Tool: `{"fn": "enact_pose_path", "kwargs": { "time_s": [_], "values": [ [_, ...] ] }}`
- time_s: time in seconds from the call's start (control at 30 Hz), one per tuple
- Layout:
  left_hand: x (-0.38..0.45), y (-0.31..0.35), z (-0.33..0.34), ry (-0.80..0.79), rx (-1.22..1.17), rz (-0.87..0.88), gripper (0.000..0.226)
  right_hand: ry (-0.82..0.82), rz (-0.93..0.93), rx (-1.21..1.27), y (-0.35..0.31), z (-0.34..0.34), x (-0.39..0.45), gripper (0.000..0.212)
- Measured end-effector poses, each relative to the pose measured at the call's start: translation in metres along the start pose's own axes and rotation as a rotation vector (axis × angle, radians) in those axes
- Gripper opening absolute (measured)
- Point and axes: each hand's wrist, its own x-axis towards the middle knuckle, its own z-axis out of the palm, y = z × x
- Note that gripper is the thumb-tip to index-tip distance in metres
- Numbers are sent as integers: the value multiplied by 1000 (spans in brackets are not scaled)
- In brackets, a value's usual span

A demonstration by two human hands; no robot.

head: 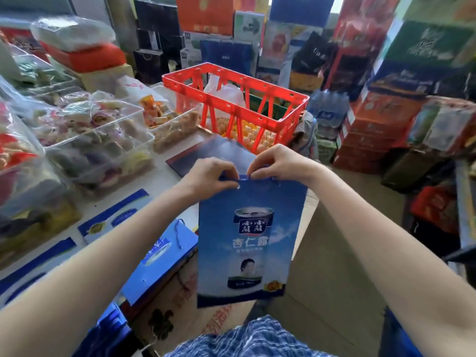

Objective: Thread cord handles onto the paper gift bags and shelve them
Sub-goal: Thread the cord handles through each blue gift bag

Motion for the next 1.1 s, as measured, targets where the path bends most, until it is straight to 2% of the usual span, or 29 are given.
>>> {"fn": "enact_pose_path", "kwargs": {
  "time_s": [0.1, 0.2, 0.3, 0.4, 0.7, 0.93, 1.1],
  "values": [
    [-26, -16, 30, -132, -99, -162, 10, 178, 59, 259, 17, 23, -8, 8],
    [-54, -33, 55, -194, -161, -319, 10, 156, 153, 471, 34, 52, -16, 12],
    [-70, -44, 73, -211, -137, -398, 12, 81, 202, 394, 48, 88, -20, 16],
    [-75, -49, 75, -179, -131, -458, 13, 114, 179, 290, 58, 118, -16, 9],
    [-74, -50, 59, -155, -290, -543, 5, 126, 153, 367, 49, 147, -6, 13],
    [-72, -46, 52, -160, -324, -528, 3, 52, 140, 482, 40, 148, -9, 11],
    [-69, -43, 51, -166, -316, -500, 2, 107, 155, 451, 41, 148, -8, 10]
  ]
}}
